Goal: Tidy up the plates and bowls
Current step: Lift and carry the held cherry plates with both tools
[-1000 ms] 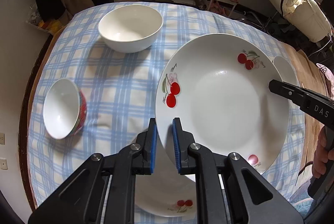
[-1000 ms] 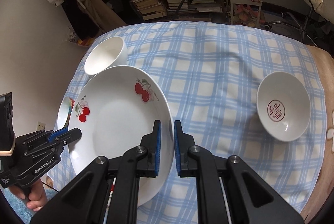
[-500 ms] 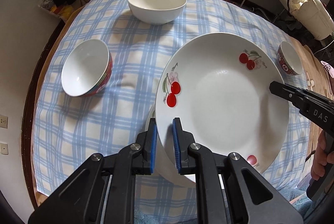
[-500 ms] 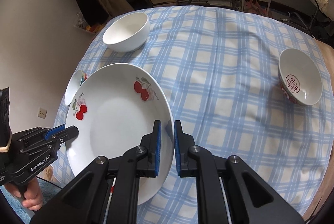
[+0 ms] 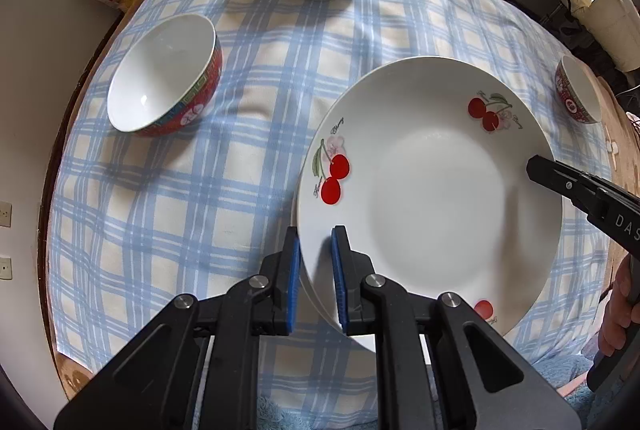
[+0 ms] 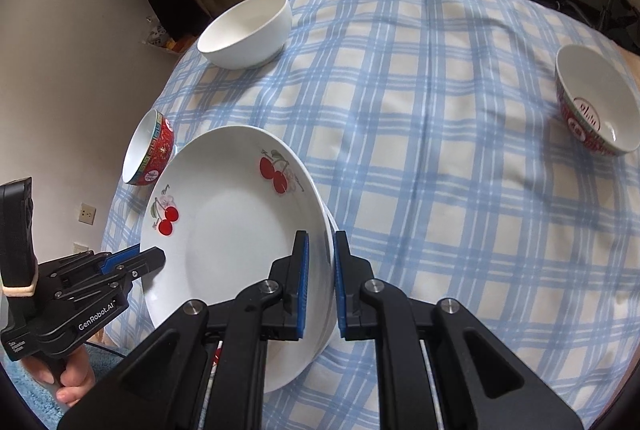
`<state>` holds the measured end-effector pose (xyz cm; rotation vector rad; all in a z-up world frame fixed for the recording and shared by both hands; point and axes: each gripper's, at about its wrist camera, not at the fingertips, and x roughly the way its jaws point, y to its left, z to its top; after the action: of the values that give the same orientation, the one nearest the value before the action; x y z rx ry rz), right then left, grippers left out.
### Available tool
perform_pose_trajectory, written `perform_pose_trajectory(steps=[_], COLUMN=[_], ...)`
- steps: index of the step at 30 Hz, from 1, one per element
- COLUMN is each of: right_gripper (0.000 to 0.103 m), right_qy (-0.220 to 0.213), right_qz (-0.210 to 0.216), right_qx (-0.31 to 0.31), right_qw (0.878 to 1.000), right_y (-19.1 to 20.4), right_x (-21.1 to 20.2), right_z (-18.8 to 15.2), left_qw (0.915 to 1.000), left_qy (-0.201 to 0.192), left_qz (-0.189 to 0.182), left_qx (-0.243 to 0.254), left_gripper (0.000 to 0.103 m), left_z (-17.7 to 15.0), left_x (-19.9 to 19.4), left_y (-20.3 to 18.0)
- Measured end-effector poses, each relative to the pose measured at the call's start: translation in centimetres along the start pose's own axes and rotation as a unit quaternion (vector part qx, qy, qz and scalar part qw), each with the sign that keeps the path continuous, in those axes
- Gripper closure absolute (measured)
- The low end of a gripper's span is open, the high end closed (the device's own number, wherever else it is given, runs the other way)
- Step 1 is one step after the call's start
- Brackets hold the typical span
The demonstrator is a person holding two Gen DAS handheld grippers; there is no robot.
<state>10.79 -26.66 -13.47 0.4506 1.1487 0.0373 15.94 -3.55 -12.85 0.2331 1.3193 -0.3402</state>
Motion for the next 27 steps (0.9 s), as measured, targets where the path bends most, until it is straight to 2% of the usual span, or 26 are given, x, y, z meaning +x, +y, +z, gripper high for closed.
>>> perform_pose_trajectory(steps=[8,11,19,27], right_gripper=[0.09,0.09,0.09,0.09], right_qy=[0.003,0.005,-0.011,-0.015], right_qz=[-0.011,-0.012,-0.016,-0.035], right_qx=[-0.021,-0.028,-0.034,-0.041], right_qw=[1.0,1.0,0.999,0.998], right_y=[0.5,0.7,0.8,1.1], right_x=[1.3,1.8,1.9,2.0], right_z=[-0.4,-0.7,-0.8,-0.9], left_qw=[0.9996,0.9995,0.9992,0.9995], left_qy=[0.002,0.015,0.006,0.003], left_qz=[0.028,0.028,0.04,0.03], left_qx=[-0.003,-0.008,-0.005,-0.009], left_gripper=[0.087,0.087,0.087,0.087], left_z=[-0.7,-0.8,-0.9,-1.2], left_x=[1.8,2.7,2.7,2.5], left_y=[-0.3,0.0,-0.3,0.0])
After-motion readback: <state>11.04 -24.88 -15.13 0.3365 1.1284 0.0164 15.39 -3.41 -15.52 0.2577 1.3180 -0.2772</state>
